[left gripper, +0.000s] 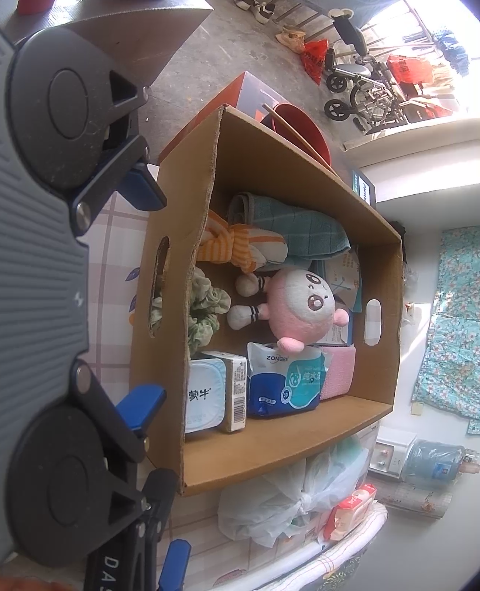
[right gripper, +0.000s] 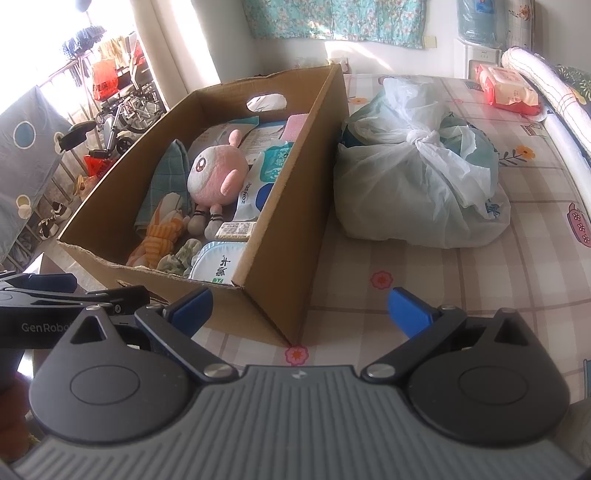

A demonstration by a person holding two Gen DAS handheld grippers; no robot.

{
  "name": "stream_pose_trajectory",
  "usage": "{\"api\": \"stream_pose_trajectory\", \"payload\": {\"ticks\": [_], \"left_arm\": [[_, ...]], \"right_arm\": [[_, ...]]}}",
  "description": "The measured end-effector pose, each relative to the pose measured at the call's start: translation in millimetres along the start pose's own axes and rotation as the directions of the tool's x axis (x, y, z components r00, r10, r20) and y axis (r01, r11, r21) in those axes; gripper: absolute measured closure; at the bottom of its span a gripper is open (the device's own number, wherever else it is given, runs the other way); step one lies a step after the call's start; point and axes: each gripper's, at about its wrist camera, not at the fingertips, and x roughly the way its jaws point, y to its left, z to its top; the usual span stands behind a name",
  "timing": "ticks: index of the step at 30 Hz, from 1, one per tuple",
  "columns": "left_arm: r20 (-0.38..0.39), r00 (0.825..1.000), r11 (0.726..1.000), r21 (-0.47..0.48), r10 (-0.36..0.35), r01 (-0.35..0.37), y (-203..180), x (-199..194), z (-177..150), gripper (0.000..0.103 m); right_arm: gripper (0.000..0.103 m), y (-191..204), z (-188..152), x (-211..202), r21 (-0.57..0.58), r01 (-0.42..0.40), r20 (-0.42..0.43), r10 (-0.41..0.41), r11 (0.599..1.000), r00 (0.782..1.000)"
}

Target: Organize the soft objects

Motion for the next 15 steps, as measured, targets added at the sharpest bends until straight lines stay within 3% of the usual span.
{"api": "stream_pose_trajectory", "payload": {"ticks": [15], "left_arm": [[-0.001, 1.0, 1.0, 0.0, -0.001, 0.001, 0.1, 0.2, 0.3, 0.002]], "right_arm": [[0.001, -0.4, -0.9, 1.3, 0.004, -0.003, -0.006, 0.003, 1.0, 1.0]]}}
